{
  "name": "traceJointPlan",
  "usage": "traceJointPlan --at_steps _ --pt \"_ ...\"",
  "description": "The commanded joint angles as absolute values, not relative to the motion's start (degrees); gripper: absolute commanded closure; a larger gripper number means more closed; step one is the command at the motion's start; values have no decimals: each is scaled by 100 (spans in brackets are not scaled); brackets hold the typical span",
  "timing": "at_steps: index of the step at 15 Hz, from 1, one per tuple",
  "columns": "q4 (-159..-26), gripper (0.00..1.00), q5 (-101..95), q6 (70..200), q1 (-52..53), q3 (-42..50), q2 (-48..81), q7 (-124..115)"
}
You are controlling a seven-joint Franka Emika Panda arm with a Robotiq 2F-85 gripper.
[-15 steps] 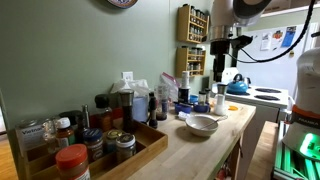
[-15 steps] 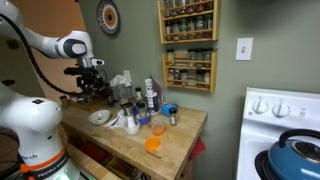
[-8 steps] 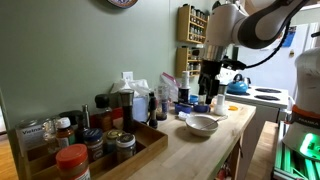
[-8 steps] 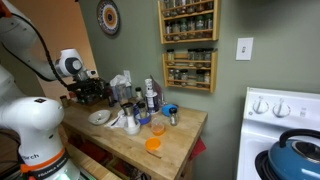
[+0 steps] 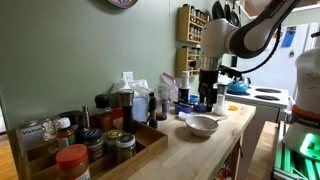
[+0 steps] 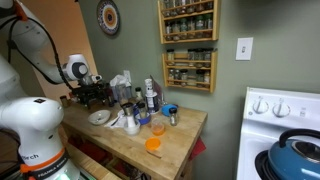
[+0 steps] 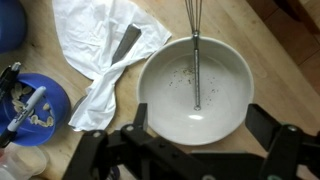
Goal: Remove the egg mixer from the white bowl and put it on top of the blue bowl
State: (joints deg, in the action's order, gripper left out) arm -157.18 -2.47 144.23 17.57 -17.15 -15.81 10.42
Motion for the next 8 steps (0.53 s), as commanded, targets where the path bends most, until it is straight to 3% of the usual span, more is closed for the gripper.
traceJointPlan --at_steps 1,3,4,8 --pt "-15714 7 -26 14759 1959 -1585 -1177 1171" --pt "-15716 34 -22 15047 1957 -1602 -1007 1104" --pt "-15718 42 -100 15203 1914 -1624 -919 1037" --pt "-15722 57 -584 15588 1639 -1613 -564 819"
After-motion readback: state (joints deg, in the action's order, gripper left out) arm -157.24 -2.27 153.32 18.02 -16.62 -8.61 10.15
